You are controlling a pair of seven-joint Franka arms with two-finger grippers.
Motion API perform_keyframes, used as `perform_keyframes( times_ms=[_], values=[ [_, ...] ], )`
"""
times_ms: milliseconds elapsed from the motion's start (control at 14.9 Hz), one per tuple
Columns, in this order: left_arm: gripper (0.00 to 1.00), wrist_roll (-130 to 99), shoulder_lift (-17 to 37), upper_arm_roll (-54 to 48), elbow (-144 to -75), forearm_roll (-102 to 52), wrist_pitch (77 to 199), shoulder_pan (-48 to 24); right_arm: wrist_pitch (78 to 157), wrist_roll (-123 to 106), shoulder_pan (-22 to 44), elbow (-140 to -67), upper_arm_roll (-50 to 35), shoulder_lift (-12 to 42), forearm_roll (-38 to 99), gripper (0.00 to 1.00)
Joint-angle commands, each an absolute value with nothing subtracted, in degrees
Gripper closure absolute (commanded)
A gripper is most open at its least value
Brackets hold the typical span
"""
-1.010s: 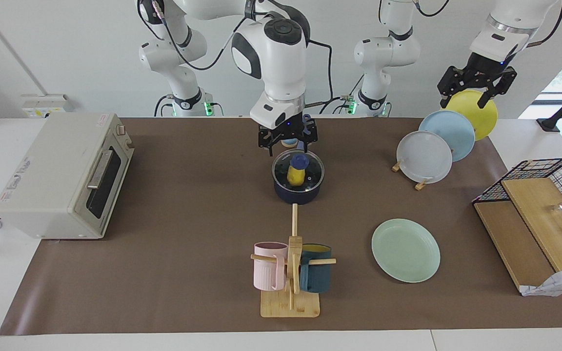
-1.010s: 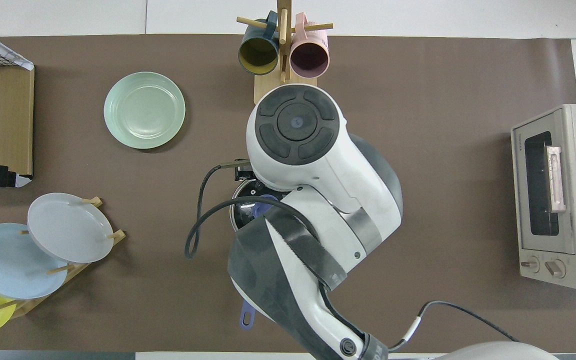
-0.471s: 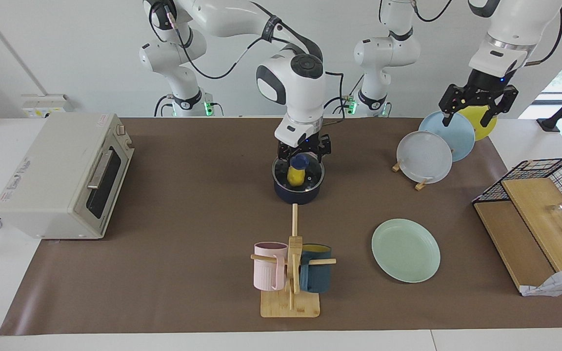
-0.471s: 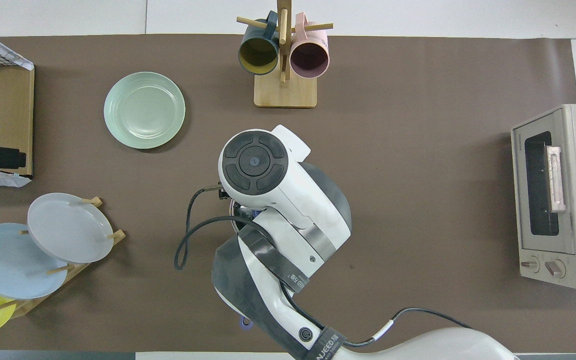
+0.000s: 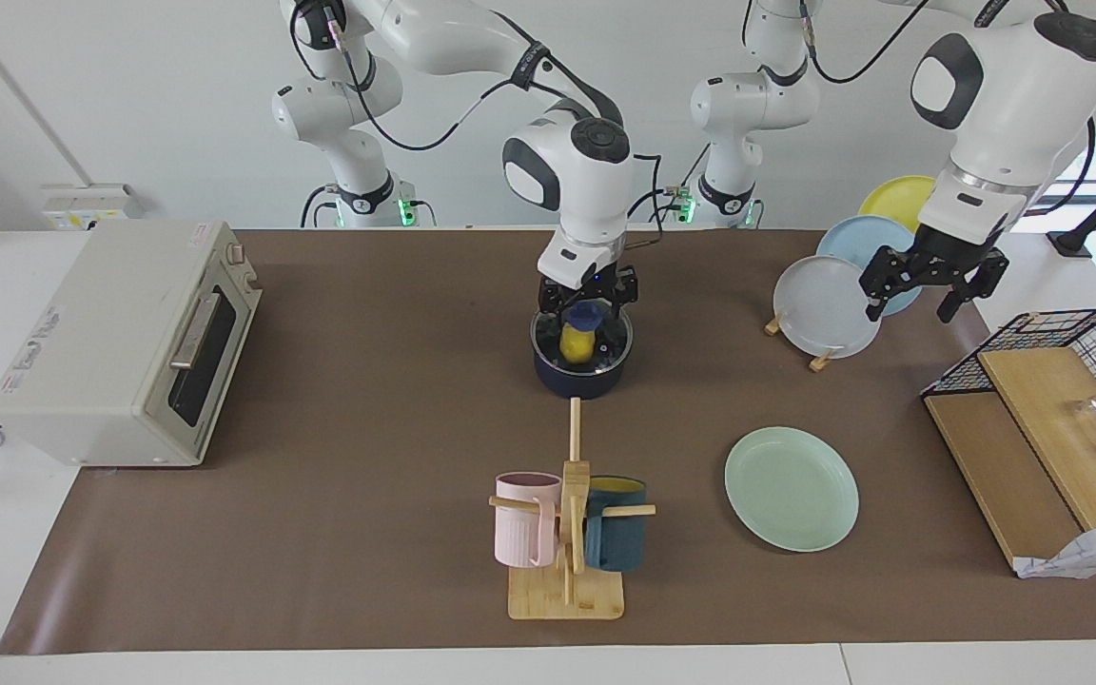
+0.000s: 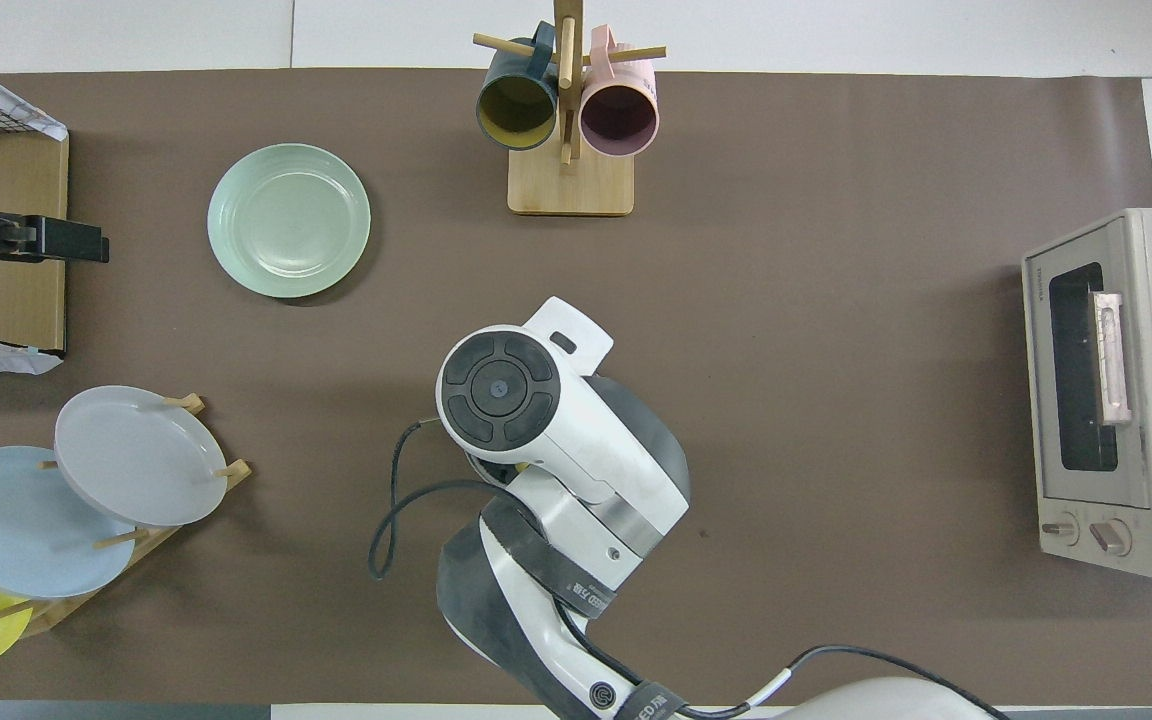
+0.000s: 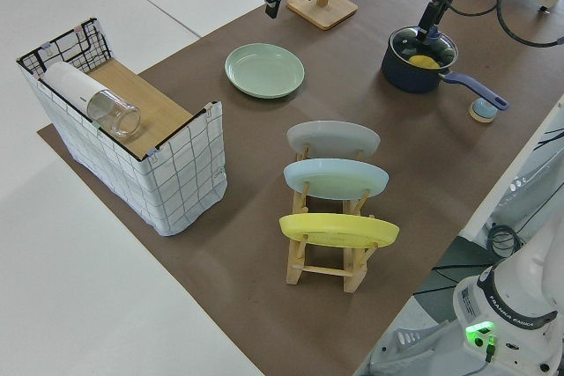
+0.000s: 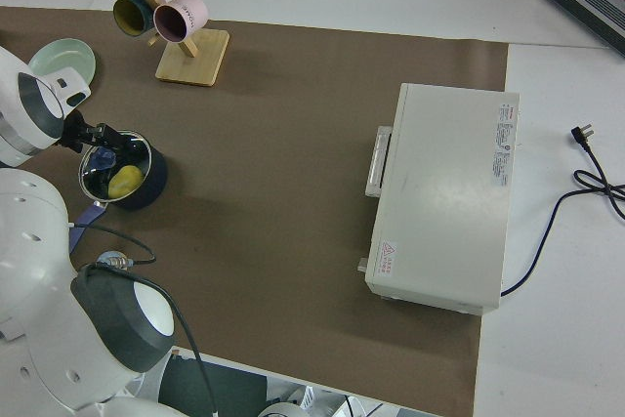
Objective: Transfer potato from pot to plate
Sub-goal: 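Lift the glass lid up off the pot with the right gripper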
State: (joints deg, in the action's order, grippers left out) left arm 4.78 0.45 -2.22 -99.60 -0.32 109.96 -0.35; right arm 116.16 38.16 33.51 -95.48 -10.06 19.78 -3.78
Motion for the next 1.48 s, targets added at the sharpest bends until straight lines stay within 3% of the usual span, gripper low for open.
perform_keyframes(
  times_ms=[0,471,673,942,1212,1413],
  values=[
    [0.00,5.98,-2.63,-2.46,-104.85,-2.98,112.94,0.44,118.30,38.67,33.22,-98.52,-10.28,17.58,-5.01,0.00],
    [0.00,5.27,-4.57,-2.46,-108.02,-6.59,112.24,0.44,120.50,38.67,33.22,-100.46,-10.28,17.05,-5.18,0.04],
    [0.00,5.10,-4.75,-2.46,-108.37,-6.59,112.15,0.44,120.32,38.41,33.22,-100.55,-10.28,17.05,-5.36,0.24],
    [0.00,4.83,-4.75,-2.46,-108.37,-6.59,112.24,0.09,119.27,38.32,33.31,-99.67,-10.28,17.05,-5.45,0.39],
    [0.00,4.66,-4.57,-2.46,-108.28,-6.59,113.20,-0.26,116.02,37.18,33.05,-97.65,-10.28,16.79,-5.45,0.60],
    [0.00,4.66,-4.57,-2.64,-108.19,-6.50,113.73,-0.44,113.39,36.05,32.35,-95.99,-10.20,16.08,-5.45,0.64]
  ],
)
